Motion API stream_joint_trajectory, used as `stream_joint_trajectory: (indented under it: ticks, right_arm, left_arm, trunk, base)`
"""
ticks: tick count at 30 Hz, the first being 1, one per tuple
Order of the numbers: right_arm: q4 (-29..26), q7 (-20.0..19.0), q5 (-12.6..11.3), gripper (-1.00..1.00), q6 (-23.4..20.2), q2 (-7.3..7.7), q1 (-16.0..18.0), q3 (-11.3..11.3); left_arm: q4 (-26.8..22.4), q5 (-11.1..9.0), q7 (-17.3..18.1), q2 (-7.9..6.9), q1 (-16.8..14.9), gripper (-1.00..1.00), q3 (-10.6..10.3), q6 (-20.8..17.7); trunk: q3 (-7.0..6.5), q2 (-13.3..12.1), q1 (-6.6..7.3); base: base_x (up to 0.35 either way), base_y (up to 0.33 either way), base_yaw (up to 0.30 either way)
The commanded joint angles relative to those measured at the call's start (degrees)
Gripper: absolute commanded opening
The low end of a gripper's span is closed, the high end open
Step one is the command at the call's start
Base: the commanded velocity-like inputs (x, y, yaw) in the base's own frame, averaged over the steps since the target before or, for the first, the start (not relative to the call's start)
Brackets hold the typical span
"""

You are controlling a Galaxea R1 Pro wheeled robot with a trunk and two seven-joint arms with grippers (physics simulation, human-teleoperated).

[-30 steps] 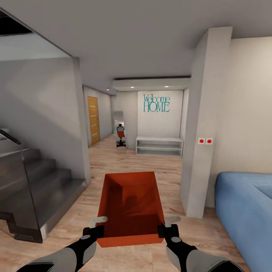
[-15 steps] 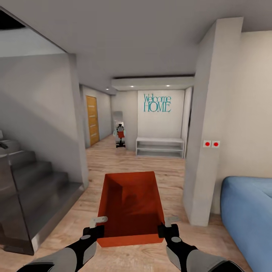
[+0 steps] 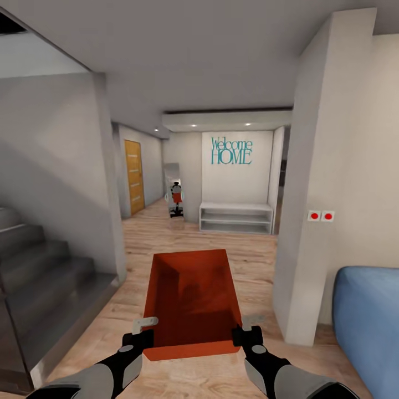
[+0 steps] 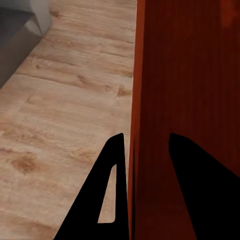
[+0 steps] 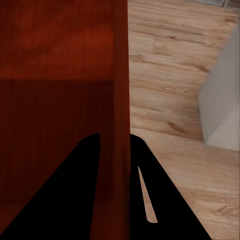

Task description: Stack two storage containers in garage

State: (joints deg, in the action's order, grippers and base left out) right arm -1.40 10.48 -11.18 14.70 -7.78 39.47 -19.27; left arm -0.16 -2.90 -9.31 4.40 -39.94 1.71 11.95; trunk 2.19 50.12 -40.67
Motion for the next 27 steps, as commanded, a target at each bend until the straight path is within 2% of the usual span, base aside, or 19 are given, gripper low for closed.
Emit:
stream_joint_trajectory:
  ticks: [1, 9, 27]
  right_arm:
    - [0.1, -0.4, -0.8, -1.00, 0.2, -0.74, 0.1, 2.3]
    - [0.1, -0.4, -0.8, -1.00, 0.2, -0.74, 0.1, 2.3]
    - [0.1, -0.4, -0.8, -1.00, 0.2, -0.74, 0.1, 2.3]
  left_arm:
    - [-0.1, 0.2, 0.3, 0.01, 0.0, -1.00, 0.1, 0.2]
    - [-0.1, -0.7, 0.3, -0.09, 0.0, -1.00, 0.1, 0.3]
    - [-0.1, -0.8, 0.3, -0.10, 0.0, -1.00, 0.1, 0.3]
  trunk:
    - [0.09, 0.1, -0.05]
    - [0.09, 0.1, -0.05]
    - [0.09, 0.1, -0.05]
  base:
    - [0.323, 0.000, 0.000]
    - [0.323, 0.000, 0.000]
    - [0.323, 0.000, 0.000]
